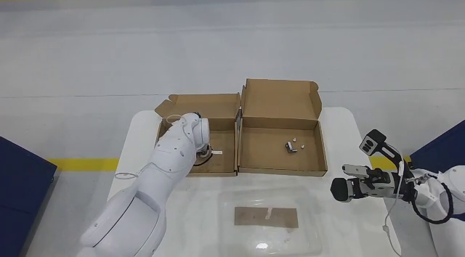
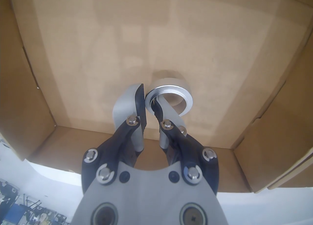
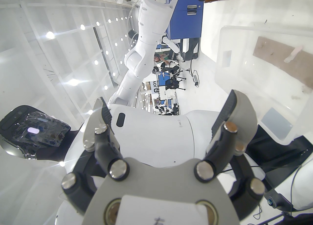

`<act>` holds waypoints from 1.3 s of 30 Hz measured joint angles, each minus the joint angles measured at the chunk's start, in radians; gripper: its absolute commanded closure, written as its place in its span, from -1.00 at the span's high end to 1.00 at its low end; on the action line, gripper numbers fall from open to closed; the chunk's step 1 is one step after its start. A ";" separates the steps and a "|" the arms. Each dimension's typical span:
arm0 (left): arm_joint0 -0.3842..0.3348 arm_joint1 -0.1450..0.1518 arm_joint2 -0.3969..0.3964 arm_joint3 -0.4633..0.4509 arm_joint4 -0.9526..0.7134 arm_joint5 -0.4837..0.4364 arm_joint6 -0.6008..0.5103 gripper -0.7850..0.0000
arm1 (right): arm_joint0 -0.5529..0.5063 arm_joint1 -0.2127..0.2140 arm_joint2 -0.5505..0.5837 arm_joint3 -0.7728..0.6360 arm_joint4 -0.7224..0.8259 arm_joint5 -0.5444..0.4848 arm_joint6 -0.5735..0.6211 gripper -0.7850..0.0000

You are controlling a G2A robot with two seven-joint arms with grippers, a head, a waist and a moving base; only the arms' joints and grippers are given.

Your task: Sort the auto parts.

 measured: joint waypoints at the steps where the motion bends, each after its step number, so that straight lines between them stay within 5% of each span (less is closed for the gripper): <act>1: -0.002 -0.003 -0.002 0.007 -0.005 -0.002 0.005 -1.00 | 0.000 0.000 0.000 0.000 0.000 0.000 0.000 1.00; 20: -0.021 -0.032 -0.012 0.088 -0.024 -0.026 0.038 -1.00 | 0.000 0.000 0.000 0.000 0.000 0.000 0.000 1.00; 35: -0.036 -0.036 -0.025 0.108 -0.032 -0.048 0.056 -0.08 | 0.000 0.000 0.000 0.000 0.000 0.000 0.000 1.00; 37: -0.038 -0.036 -0.027 0.108 -0.031 -0.050 0.058 0.47 | 0.000 0.000 0.000 0.000 0.000 0.000 0.000 1.00; 38: -0.039 -0.035 -0.027 0.107 -0.030 -0.050 0.059 0.94 | 0.000 0.000 0.000 0.000 0.000 0.000 0.000 1.00; 39: -0.040 -0.035 -0.028 0.107 -0.028 -0.049 0.059 1.00 | 0.000 0.000 0.000 0.000 0.000 0.000 0.000 1.00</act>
